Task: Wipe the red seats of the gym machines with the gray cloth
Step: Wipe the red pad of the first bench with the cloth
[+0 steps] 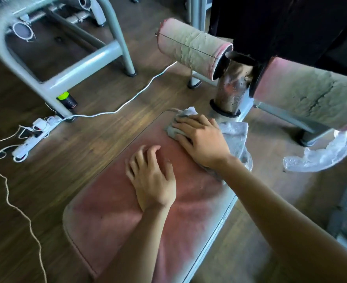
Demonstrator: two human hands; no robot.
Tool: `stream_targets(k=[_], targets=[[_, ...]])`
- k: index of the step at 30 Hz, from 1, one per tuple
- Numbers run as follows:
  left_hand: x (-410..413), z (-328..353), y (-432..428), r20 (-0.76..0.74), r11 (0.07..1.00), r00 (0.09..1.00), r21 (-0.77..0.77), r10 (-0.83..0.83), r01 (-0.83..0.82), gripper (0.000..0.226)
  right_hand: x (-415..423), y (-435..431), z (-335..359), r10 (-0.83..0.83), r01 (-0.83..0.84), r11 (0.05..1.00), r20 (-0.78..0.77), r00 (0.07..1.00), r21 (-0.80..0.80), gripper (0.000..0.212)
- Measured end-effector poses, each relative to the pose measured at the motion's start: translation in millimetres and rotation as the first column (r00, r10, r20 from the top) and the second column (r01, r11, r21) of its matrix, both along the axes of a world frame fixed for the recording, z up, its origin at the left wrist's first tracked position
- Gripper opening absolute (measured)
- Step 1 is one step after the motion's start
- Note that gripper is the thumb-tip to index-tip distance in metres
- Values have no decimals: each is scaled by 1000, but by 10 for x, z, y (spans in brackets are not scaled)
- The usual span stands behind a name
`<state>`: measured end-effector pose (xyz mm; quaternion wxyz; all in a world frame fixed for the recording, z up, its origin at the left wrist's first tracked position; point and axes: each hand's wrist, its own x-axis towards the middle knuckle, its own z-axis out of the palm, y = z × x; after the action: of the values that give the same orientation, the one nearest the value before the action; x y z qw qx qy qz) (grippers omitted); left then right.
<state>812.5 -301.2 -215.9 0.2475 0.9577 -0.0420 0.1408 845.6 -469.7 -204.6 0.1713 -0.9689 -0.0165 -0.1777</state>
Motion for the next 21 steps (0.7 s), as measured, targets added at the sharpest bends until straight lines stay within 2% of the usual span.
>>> stream_targets(k=[2, 5, 7, 9, 10, 13, 17, 18, 21], targets=[[2, -1, 11, 14, 997, 1000, -78, -4, 5, 31, -79, 75, 26, -23, 23, 1000, -23, 999, -13, 38], [-16, 74, 17, 1, 956, 1000, -292, -31, 30, 32, -171, 184, 58, -95, 93, 995, -43, 995, -42, 37], [-19, 135, 118, -7, 882, 992, -459, -122, 105, 37, -254, 289, 66, -143, 140, 988, -47, 989, -64, 37], [35, 224, 400, -85, 746, 953, -643, -291, 171, 41, -387, 448, 58, -205, 203, 977, -38, 978, -62, 40], [95, 245, 603, -137, 721, 916, -664, -378, 198, 39, -465, 546, 56, -242, 239, 969, -37, 970, -62, 42], [299, 209, 1366, -168, 765, 803, -463, -571, 448, 15, -758, 915, 57, -322, 318, 945, -68, 944, -73, 43], [383, 50, 2085, 54, 647, 692, -307, -720, 698, 19, -1122, 1435, -9, -361, 356, 931, -63, 930, -79, 49], [383, -3, 2143, 101, 631, 678, -288, -728, 720, 20, -1160, 1520, -11, -372, 366, 927, -70, 926, -78, 49], [377, -88, 2186, 160, 662, 735, -341, -659, 667, 20, -1159, 1640, 35, -409, 398, 911, -126, 904, -107, 45]])
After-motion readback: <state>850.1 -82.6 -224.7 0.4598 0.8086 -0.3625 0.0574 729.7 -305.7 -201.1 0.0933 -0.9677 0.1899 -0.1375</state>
